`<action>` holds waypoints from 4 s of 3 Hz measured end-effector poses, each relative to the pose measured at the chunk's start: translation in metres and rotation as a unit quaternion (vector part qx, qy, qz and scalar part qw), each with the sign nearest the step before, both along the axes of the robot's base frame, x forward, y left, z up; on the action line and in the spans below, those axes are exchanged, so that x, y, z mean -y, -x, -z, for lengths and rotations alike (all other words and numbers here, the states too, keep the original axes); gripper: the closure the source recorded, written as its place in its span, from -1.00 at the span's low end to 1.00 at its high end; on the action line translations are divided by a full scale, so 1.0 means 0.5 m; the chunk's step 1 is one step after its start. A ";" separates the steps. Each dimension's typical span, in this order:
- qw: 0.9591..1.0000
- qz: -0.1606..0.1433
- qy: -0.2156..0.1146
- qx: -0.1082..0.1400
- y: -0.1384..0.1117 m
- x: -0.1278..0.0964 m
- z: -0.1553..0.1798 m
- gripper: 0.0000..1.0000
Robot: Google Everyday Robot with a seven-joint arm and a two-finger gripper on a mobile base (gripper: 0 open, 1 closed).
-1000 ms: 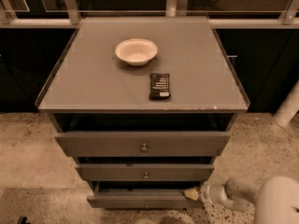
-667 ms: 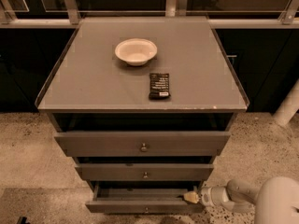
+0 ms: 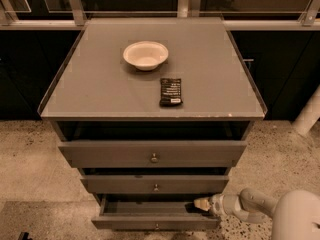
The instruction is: Open bottom drawer
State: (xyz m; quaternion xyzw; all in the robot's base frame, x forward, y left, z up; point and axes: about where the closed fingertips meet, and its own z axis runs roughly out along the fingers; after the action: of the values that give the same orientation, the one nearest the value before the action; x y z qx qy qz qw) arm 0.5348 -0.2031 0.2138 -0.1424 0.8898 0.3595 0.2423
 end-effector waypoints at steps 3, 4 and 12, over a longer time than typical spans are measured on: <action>1.000 0.011 0.020 0.001 0.004 -0.059 0.060 1.00; 0.999 0.002 0.033 -0.018 0.012 -0.059 0.071 1.00; 0.994 -0.024 0.083 -0.065 0.087 -0.060 0.068 1.00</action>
Offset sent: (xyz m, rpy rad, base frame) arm -0.0014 0.0401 -0.0355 -0.0543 -0.0149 -0.0061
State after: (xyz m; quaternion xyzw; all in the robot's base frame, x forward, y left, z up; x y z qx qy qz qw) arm 0.4912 -0.1730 0.1799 -0.1597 0.9268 0.2984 0.1629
